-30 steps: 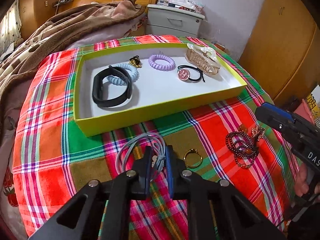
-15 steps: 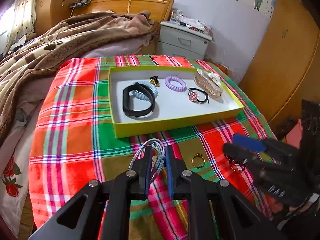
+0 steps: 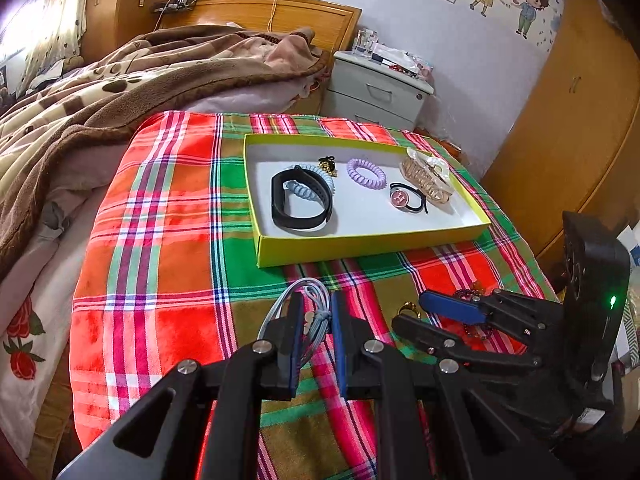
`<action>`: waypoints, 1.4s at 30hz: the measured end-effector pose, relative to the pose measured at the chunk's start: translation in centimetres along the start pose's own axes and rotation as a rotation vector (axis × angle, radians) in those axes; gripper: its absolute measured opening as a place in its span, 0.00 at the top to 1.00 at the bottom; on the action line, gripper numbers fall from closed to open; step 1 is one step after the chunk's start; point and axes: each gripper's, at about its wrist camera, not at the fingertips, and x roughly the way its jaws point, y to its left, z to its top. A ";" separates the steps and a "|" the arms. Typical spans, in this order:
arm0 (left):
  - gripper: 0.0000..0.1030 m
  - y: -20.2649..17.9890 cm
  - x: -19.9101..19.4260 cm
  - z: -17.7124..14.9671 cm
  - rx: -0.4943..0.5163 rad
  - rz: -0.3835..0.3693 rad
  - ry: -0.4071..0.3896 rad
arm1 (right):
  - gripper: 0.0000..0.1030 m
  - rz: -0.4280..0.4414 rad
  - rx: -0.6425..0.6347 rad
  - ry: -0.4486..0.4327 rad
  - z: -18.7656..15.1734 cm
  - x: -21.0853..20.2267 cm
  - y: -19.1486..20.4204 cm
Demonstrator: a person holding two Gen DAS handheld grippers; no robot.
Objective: Organize jewelry
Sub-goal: 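Close the right gripper on the gold ring while the left gripper holds the grey cord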
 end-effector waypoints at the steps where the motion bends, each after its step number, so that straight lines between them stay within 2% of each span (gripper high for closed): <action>1: 0.87 0.1 0.0 0.0 -0.001 -0.001 0.000 | 0.65 -0.012 -0.010 0.000 0.0 0.0 0.2; 7: 0.87 0.2 0.0 -0.1 -0.007 -0.003 0.003 | 0.65 -0.062 -0.032 -0.001 -0.1 0.1 0.8; 13: 0.86 0.2 0.1 -0.3 -0.007 -0.003 0.007 | 0.65 -0.069 -0.014 -0.004 -0.4 -0.2 0.7; 17: 0.87 0.0 0.1 -0.3 -0.003 -0.001 0.007 | 0.74 -0.069 -0.005 -0.009 -0.5 -0.4 0.6; 20: 0.86 -0.2 0.1 -0.4 0.000 -0.002 0.008 | 0.77 -0.059 0.004 -0.013 -0.5 -0.4 0.4; 34: 0.87 -0.7 0.0 -0.3 0.012 0.003 0.009 | 0.78 -0.032 0.042 -0.057 -0.6 -1.4 -0.3; 42: 0.87 -1.1 -0.3 1.0 0.028 0.014 -0.009 | 0.77 -0.020 0.065 -0.104 0.3 -2.9 -1.2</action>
